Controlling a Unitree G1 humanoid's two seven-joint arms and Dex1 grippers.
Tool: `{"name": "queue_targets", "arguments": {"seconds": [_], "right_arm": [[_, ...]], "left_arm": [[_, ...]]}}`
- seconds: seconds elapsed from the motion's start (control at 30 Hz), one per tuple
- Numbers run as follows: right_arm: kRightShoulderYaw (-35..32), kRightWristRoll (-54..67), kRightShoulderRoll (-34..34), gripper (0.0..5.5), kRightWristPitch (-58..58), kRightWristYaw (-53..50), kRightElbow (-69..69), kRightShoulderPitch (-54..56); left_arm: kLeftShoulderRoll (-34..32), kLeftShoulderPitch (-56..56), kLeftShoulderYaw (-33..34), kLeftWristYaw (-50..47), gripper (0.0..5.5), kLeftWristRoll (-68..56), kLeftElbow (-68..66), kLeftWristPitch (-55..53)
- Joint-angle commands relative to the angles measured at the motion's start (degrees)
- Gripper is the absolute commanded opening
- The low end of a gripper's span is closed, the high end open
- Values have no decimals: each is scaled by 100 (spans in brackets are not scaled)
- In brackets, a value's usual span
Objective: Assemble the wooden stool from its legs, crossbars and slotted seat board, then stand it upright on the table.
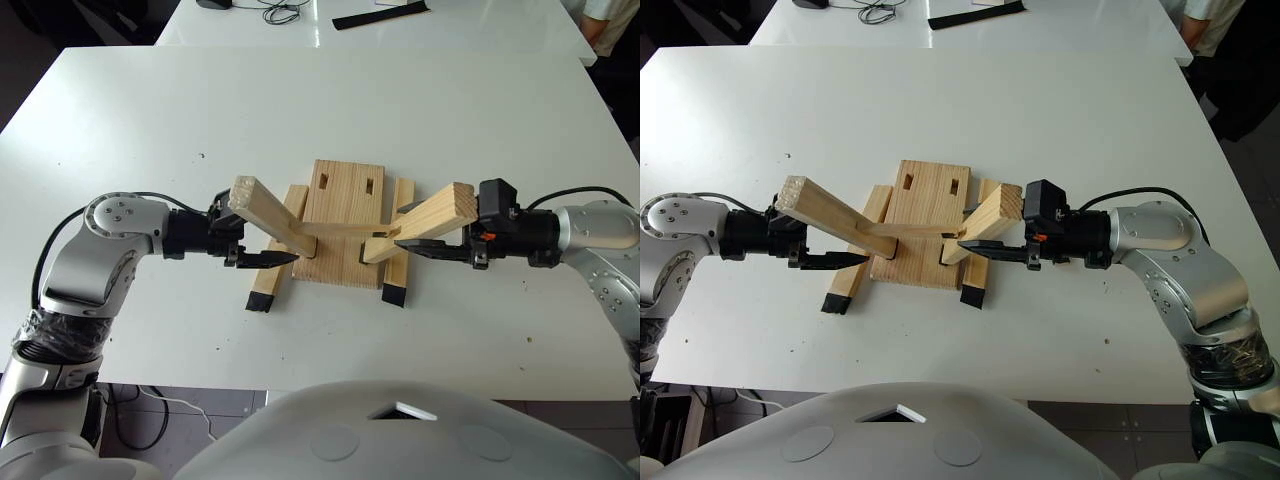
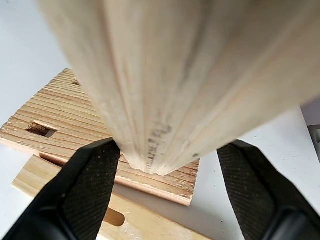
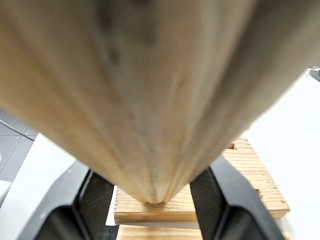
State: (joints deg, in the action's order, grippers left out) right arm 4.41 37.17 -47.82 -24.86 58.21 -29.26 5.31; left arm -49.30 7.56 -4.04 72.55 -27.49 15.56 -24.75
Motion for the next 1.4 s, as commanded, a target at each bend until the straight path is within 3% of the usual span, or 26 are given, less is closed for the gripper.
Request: {"name": "queue_targets", "arguments": {"seconds": [0.03, 0.97, 1.4], "right_arm": [[214, -355, -86, 203, -217, -34, 149, -22], [628, -626, -383, 203, 34, 665, 372, 211], [704, -626, -357, 203, 91, 557, 365, -8]], "left_arm": [[-33, 6, -120, 98, 336, -21, 168, -31], [130, 307, -493, 239, 336, -283, 825, -429], [642, 867, -656, -160, 336, -77, 496, -663]]}}
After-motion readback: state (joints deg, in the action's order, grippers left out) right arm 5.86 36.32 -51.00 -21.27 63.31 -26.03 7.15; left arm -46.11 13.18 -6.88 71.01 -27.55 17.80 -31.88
